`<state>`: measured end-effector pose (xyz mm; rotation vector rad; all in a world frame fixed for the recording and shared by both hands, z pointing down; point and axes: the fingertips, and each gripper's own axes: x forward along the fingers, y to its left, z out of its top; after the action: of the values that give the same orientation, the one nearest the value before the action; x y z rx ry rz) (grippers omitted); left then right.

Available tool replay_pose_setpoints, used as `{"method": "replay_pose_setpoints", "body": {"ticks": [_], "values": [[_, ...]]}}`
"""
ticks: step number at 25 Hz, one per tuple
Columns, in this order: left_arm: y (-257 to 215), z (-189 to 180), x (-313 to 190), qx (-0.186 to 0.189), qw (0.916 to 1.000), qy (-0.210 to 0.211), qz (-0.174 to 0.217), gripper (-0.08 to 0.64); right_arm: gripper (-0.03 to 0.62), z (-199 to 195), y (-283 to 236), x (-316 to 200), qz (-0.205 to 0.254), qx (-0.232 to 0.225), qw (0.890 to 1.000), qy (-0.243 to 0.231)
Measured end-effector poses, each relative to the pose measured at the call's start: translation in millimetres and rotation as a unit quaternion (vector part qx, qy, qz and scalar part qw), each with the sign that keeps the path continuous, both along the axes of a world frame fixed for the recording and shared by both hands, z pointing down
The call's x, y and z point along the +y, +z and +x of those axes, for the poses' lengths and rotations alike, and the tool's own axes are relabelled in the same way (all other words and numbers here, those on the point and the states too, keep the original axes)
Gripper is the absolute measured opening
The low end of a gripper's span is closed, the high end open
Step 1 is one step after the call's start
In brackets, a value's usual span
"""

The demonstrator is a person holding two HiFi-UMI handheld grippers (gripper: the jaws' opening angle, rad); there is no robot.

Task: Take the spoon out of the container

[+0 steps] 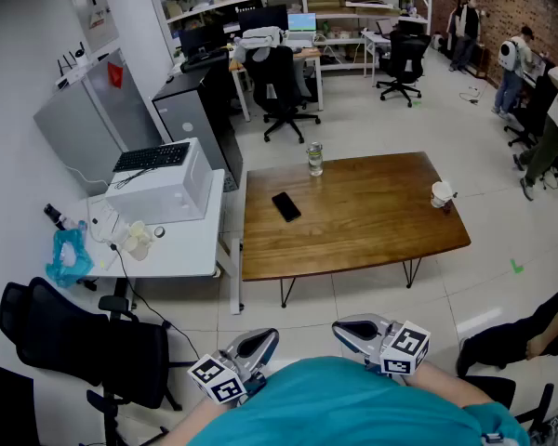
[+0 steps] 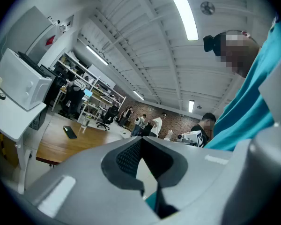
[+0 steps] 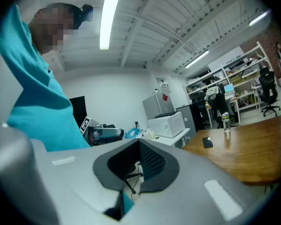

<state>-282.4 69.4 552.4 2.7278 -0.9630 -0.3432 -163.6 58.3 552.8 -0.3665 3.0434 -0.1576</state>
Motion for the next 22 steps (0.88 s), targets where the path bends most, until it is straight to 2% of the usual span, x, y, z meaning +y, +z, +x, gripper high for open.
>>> {"method": "replay_pose_setpoints", "body": {"ticks": [5, 9, 13, 18, 22], "values": [[-1.1, 53.9, 0.6, -0.003, 1.0, 0.002, 0.005, -0.002, 0.002, 54.4, 1.1, -1.0, 0.001, -0.003, 1.0, 0.003], [-0.7, 105.9, -10.4, 0.011, 0.9999, 0.0, 0.005, -0.002, 0.002, 102.0, -0.8, -10.1, 0.012, 0.005, 1.0, 0.003], [2.0, 163.0, -23.3, 0.004, 0.9997, 0.022, 0.011, -0.002, 0.002, 146.9, 1.4, -23.6, 0.022, 0.018, 1.0, 0.012], [-6.8, 196.5, -54.2, 0.005, 0.9991, 0.042, 0.012, -0.002, 0.002, 182.8, 1.6, -53.3, 0.016, 0.014, 0.999, 0.033], [11.7, 210.4, -100.1, -0.006, 0.9971, 0.072, 0.024, -0.002, 0.002, 191.8, 12.5, -96.8, 0.013, 0.012, 0.999, 0.049]]}}
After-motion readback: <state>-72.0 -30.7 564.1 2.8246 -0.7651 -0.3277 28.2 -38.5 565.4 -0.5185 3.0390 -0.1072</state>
